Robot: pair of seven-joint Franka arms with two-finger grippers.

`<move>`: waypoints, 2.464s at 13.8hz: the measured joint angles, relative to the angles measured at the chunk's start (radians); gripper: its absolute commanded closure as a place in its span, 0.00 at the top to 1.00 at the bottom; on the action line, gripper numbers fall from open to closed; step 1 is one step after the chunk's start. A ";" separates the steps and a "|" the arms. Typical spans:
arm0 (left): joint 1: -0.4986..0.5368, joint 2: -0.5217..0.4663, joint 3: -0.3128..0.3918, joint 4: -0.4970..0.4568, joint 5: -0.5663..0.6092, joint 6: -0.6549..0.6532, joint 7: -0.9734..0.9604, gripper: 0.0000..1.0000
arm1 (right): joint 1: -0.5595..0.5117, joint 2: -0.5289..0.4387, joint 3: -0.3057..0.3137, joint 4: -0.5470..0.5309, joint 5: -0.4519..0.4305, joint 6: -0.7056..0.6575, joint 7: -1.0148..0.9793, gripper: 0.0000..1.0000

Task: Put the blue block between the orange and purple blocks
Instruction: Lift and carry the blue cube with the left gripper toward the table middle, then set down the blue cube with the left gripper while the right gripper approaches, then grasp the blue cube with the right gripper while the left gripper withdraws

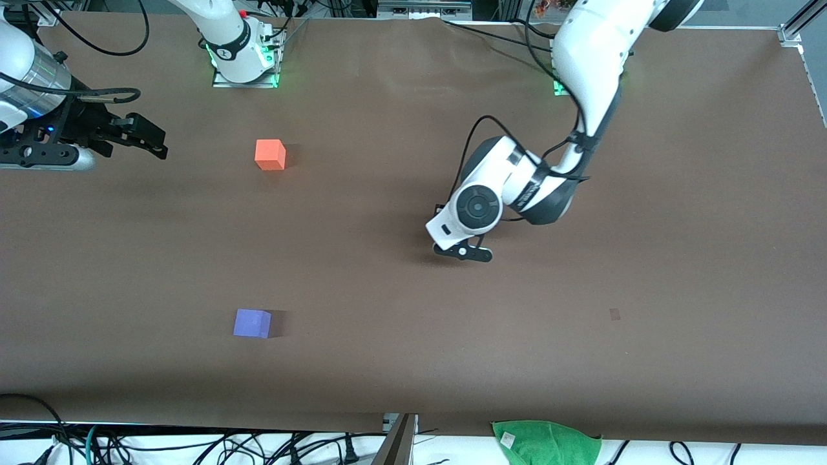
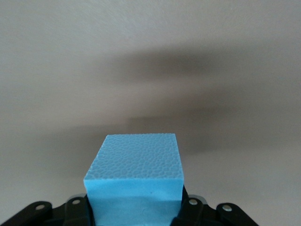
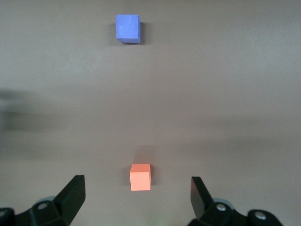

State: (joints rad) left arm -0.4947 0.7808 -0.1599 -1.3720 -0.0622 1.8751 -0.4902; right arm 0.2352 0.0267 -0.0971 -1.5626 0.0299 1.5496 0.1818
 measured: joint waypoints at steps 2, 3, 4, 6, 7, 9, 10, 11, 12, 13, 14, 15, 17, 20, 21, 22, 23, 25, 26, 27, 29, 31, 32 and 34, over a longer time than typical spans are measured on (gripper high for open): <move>-0.029 0.046 0.000 0.002 0.000 0.065 -0.062 0.00 | -0.002 0.001 -0.001 0.000 0.000 0.000 0.000 0.99; -0.040 0.063 0.000 0.003 0.000 0.097 -0.084 0.00 | -0.002 0.005 -0.001 -0.001 0.000 0.000 0.000 1.00; -0.045 0.073 0.000 0.004 0.000 0.123 -0.097 0.00 | -0.002 0.014 -0.001 -0.002 0.000 0.000 0.000 0.99; -0.045 0.078 0.003 0.004 0.000 0.141 -0.123 0.77 | 0.000 0.037 0.003 -0.002 0.000 0.004 0.000 0.99; -0.045 0.078 0.005 0.006 0.000 0.142 -0.139 1.00 | 0.001 0.048 0.005 -0.002 0.000 0.005 0.000 0.99; -0.044 0.078 0.006 0.009 0.000 0.142 -0.155 1.00 | 0.003 0.065 0.006 -0.002 0.000 0.010 -0.004 0.99; -0.043 0.077 0.006 0.013 0.000 0.142 -0.157 1.00 | 0.003 0.071 0.008 -0.002 0.000 0.014 -0.010 0.99; -0.041 0.074 0.006 0.021 0.000 0.134 -0.159 1.00 | 0.003 0.075 0.009 -0.002 0.000 0.014 -0.014 0.99; -0.038 0.064 0.007 0.035 0.000 0.101 -0.159 1.00 | 0.005 0.080 0.011 -0.002 0.001 0.014 -0.019 0.99; -0.034 0.042 0.008 0.050 0.000 0.051 -0.159 1.00 | 0.008 0.084 0.012 -0.002 0.001 0.016 -0.023 0.99; -0.026 0.007 0.011 0.064 0.000 -0.006 -0.159 1.00 | 0.013 0.086 0.013 -0.002 0.001 0.017 -0.024 1.00; -0.013 -0.040 0.014 0.074 0.000 -0.070 -0.159 1.00 | 0.021 0.087 0.014 -0.002 0.001 0.018 -0.025 1.00; 0.032 -0.156 0.021 0.084 0.001 -0.206 -0.146 1.00 | 0.034 0.087 0.015 -0.002 0.001 0.018 -0.025 1.00; 0.143 -0.317 0.032 0.083 0.008 -0.320 -0.018 1.00 | 0.044 0.104 0.015 -0.003 0.003 0.021 -0.026 0.99; 0.187 -0.359 0.035 0.083 0.009 -0.337 0.033 1.00 | 0.055 0.120 0.015 -0.005 0.007 0.033 -0.026 0.99; 0.233 -0.396 0.037 0.082 0.017 -0.349 0.071 1.00 | 0.076 0.143 0.016 -0.010 0.012 0.056 -0.021 0.99; 0.274 -0.426 0.038 0.081 0.044 -0.350 0.099 1.00 | 0.105 0.169 0.017 -0.014 0.016 0.087 0.002 0.99; 0.344 -0.470 0.039 0.081 0.108 -0.351 0.151 1.00 | 0.186 0.232 0.020 -0.023 0.052 0.183 0.120 1.00; 0.376 -0.483 0.039 0.080 0.116 -0.351 0.176 1.00 | 0.233 0.269 0.021 -0.024 0.082 0.244 0.183 0.99; 0.408 -0.491 0.039 0.080 0.120 -0.351 0.210 1.00 | 0.280 0.307 0.022 -0.025 0.109 0.309 0.246 0.99; 0.473 -0.495 0.038 0.075 0.121 -0.350 0.338 1.00 | 0.359 0.384 0.024 -0.024 0.152 0.451 0.355 0.99; 0.531 -0.495 0.038 0.062 0.109 -0.348 0.444 1.00 | 0.436 0.473 0.025 -0.005 0.173 0.604 0.459 0.99; 0.554 -0.495 0.038 0.055 0.088 -0.348 0.463 1.00 | 0.478 0.528 0.026 0.032 0.174 0.662 0.525 0.99; 0.582 -0.495 0.038 0.043 0.069 -0.347 0.480 1.00 | 0.557 0.658 0.026 0.161 0.173 0.717 0.631 0.99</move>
State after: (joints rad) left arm 0.0869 0.2853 -0.1219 -1.3291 0.0067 1.5277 -0.0102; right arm 0.7920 0.6849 -0.0711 -1.4018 0.2033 2.2663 0.8125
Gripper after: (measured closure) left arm 0.000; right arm 0.004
